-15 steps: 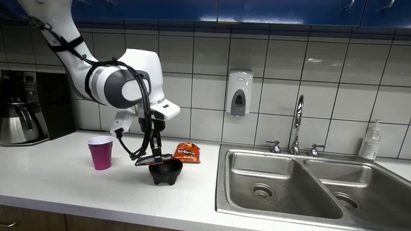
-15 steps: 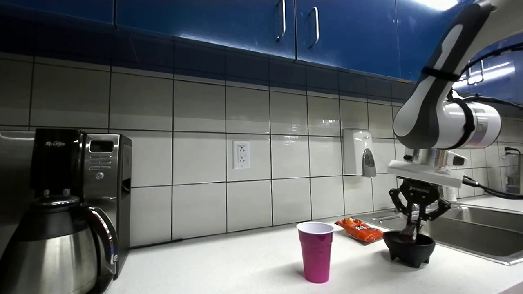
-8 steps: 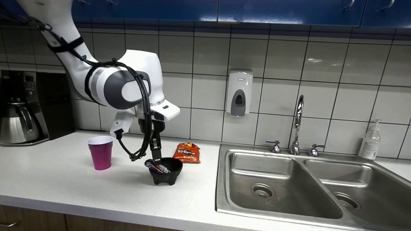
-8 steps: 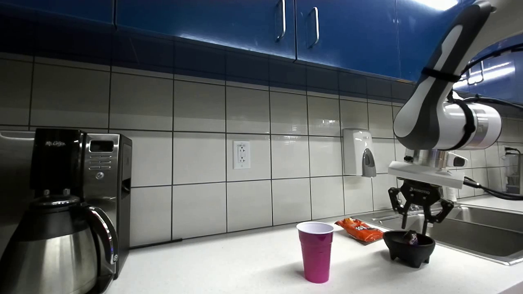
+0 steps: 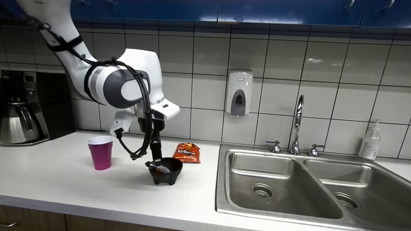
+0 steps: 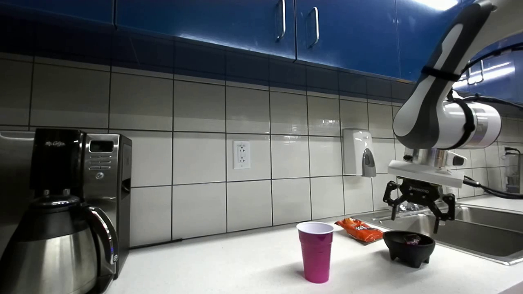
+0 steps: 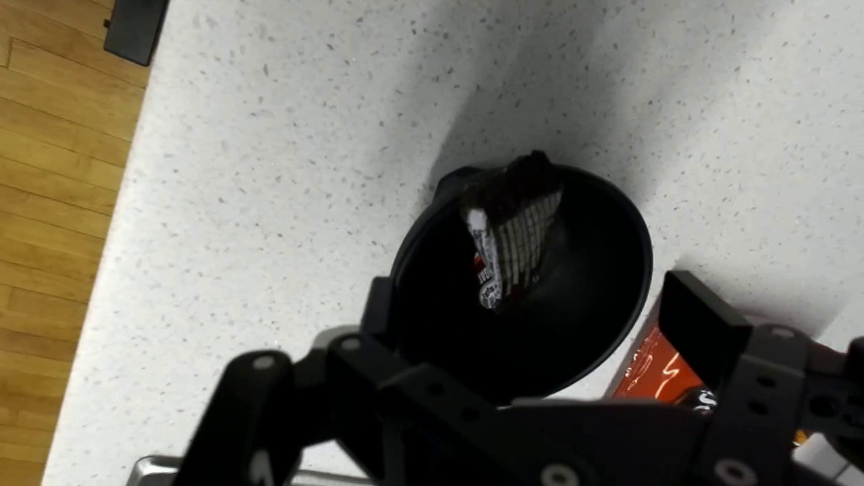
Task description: Pick up the green rectangular packet and put it in the black bowl
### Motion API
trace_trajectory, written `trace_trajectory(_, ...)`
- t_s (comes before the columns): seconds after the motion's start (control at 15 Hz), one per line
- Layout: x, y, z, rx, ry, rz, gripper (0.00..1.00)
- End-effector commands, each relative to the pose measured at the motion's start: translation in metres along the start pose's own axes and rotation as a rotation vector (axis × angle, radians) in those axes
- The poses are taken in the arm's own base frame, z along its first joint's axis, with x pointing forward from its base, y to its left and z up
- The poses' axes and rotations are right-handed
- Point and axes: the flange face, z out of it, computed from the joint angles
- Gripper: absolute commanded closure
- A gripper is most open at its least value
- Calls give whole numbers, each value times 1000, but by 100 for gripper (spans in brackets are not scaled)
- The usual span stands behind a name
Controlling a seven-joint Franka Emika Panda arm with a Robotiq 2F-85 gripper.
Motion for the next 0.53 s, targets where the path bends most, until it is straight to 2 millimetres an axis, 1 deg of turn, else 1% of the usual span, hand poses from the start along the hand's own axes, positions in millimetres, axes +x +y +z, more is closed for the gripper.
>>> trace_trajectory(0.0, -12, -4, -25, 47, 20, -82, 0)
trace_trajectory(0.2, -27, -12, -43, 90, 16, -207, 0)
trace_trajectory(0.4, -47, -20, -58, 137, -34, -363, 0)
trace_trajectory(0.47, -50, -26, -63, 147, -54, -413, 0)
